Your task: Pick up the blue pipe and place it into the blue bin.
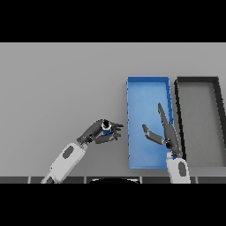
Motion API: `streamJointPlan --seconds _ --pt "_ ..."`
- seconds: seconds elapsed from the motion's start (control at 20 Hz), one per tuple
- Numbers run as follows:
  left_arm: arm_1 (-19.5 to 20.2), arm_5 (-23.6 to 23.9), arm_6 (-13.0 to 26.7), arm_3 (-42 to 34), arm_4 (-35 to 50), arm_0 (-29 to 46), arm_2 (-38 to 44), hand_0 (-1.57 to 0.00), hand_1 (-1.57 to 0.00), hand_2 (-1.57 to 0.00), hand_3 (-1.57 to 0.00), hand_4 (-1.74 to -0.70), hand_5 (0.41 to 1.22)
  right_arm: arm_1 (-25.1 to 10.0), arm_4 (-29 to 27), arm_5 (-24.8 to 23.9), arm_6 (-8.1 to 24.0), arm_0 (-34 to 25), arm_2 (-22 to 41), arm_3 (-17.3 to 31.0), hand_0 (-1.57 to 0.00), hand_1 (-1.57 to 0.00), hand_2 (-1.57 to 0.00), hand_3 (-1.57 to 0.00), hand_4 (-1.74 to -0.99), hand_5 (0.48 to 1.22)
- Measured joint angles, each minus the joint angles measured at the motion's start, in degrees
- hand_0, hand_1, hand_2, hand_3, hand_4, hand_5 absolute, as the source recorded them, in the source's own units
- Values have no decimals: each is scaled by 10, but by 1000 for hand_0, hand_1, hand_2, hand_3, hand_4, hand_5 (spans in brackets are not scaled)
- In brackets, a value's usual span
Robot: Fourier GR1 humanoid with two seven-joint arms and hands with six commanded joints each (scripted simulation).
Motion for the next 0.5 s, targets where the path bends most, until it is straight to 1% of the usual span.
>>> streamJointPlan --seconds 0.05,0.1,0.35,0.4,0.5 --pt "-2 -2 3 -11 2 -6 -2 -1524 -1532 -1534 -1454 -1725 1205 -3 0 0 7 -5 -2 2 1 1 1 1 -1180 604" --pt "-1 -2 4 -26 4 -5 -5 -1533 -1540 -1542 -1461 -1728 1208 -3 -2 2 6 -6 -4 5 1 1 1 1 -1172 603" --pt "-8 -2 56 -72 9 -23 -17 -1559 -1561 -1561 -1490 -1737 1217 -13 -2 3 -21 11 -9 1 1 1 1 1 -1141 603" --pt "-7 -1 68 -76 8 -26 -18 -1561 -1563 -1563 -1493 -1738 1218 -14 -2 1 -22 7 -12 4 1 1 1 1 -1136 604" --pt "2 -1 77 -91 11 -27 -14 -1565 -1566 -1566 -1496 -1739 1219 -11 2 -3 -28 8 -8 -6 1 1 1 1 -1128 605"
